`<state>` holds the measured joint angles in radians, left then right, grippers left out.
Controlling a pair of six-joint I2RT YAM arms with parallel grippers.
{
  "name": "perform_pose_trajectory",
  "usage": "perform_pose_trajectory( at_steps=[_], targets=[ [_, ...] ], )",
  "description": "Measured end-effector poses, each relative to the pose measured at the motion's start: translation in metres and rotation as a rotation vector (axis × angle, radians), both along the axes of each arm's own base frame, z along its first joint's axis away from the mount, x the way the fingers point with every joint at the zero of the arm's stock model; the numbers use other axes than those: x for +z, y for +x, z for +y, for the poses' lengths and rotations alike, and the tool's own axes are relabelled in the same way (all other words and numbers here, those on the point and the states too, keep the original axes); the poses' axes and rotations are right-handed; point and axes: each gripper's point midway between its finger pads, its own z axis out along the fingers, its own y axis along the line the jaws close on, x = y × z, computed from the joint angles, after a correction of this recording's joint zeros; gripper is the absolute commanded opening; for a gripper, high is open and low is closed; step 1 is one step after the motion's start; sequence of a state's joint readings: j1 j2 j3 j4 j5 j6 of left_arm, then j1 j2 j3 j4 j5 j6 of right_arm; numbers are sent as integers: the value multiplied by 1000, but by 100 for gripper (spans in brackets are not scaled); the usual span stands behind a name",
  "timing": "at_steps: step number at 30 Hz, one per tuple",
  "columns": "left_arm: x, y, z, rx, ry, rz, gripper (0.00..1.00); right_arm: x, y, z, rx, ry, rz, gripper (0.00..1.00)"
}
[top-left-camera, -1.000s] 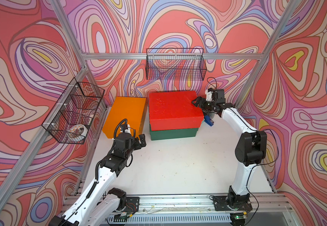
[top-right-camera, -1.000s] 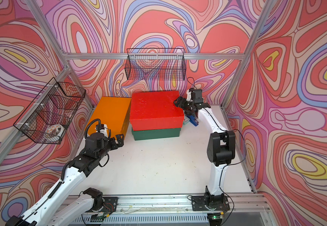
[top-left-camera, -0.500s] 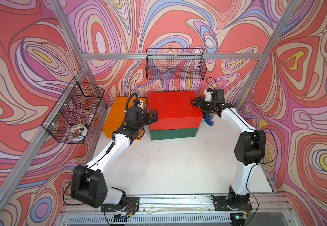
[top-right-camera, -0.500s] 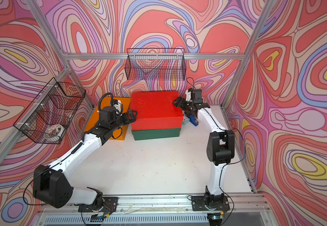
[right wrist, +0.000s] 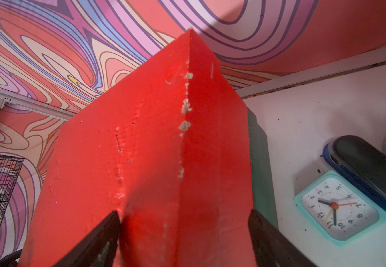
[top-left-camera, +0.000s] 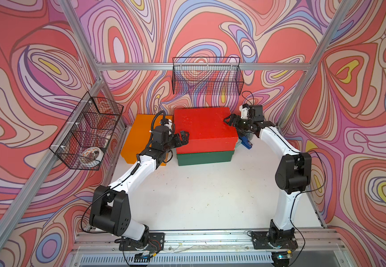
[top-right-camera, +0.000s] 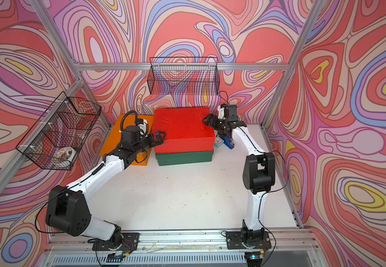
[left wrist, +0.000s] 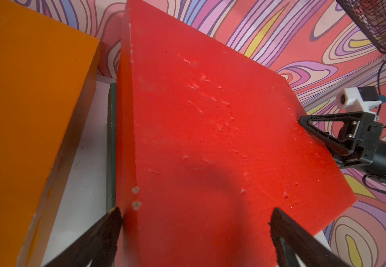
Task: Stack the shoeboxes
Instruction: Move the shoebox to the shoebox.
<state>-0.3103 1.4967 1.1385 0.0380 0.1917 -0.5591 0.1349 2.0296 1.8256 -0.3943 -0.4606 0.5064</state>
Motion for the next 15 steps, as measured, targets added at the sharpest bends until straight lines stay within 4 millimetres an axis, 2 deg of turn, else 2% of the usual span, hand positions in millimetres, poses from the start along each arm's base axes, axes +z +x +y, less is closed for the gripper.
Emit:
perform_pose_trajectory(
  at_steps=[15],
  targets=[
    [-5, -10, 0, -16, -37, -10, 99, 0, 3, 0, -2, -4, 5, 87]
  ],
)
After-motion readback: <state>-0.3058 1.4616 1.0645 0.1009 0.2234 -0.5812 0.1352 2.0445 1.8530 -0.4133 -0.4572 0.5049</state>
